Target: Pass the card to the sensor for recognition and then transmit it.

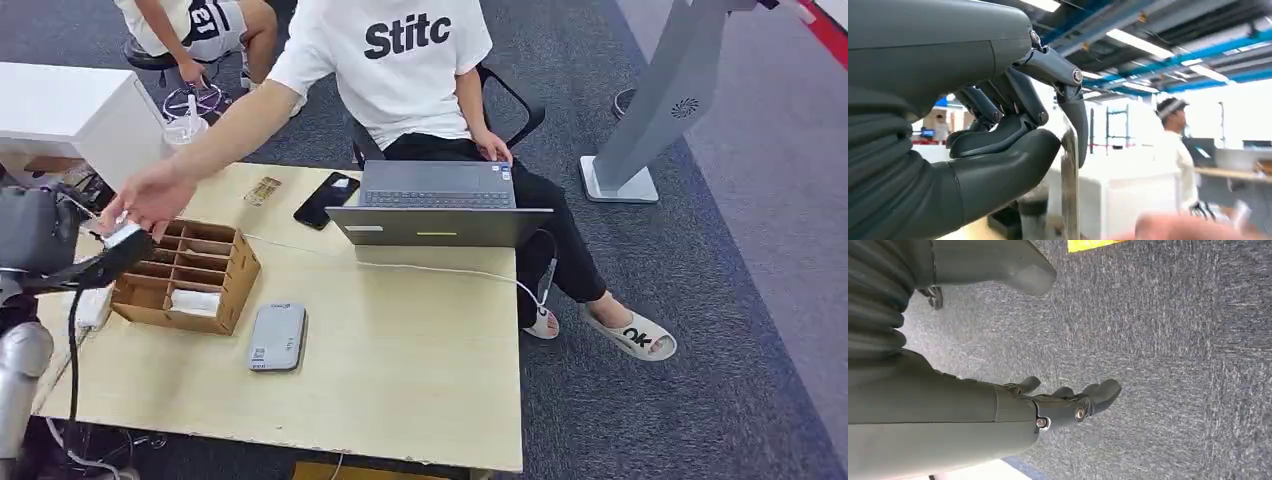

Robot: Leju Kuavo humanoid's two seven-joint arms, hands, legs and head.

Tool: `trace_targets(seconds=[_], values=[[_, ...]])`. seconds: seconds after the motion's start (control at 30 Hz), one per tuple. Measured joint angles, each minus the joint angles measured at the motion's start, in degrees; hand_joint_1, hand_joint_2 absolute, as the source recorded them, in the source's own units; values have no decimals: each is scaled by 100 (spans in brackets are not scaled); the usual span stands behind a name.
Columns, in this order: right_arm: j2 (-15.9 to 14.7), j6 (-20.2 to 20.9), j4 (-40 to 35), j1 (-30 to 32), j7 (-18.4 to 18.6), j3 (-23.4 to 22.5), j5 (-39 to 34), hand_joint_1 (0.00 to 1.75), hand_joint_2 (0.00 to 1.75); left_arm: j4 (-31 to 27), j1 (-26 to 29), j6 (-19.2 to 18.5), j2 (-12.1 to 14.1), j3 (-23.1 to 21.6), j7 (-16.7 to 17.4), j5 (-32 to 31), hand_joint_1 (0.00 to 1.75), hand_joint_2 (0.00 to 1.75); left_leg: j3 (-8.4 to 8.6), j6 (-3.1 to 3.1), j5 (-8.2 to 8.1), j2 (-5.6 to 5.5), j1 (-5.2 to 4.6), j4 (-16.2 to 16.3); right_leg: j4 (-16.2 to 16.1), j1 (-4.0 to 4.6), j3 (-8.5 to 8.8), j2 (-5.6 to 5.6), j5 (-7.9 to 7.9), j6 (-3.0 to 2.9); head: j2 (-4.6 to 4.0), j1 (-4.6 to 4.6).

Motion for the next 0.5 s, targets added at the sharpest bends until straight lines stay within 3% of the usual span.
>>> trace_targets(seconds=[0.2, 0.5], values=[[0, -11, 0, -5, 0, 0, 24, 0, 175, 179, -583, -96, 99, 284, -9, 144, 175, 175, 0, 0, 0, 0, -2, 0, 0, -1, 1, 0, 1, -1, 0, 0], [0, -13, 0, -10, 0, 0, 50, 0, 175, 247, -739, -116, 24, 296, -109, 214, 175, 175, 1, 0, 0, 0, -3, 1, -2, -1, -1, 0, 1, -1, 0, 2]])
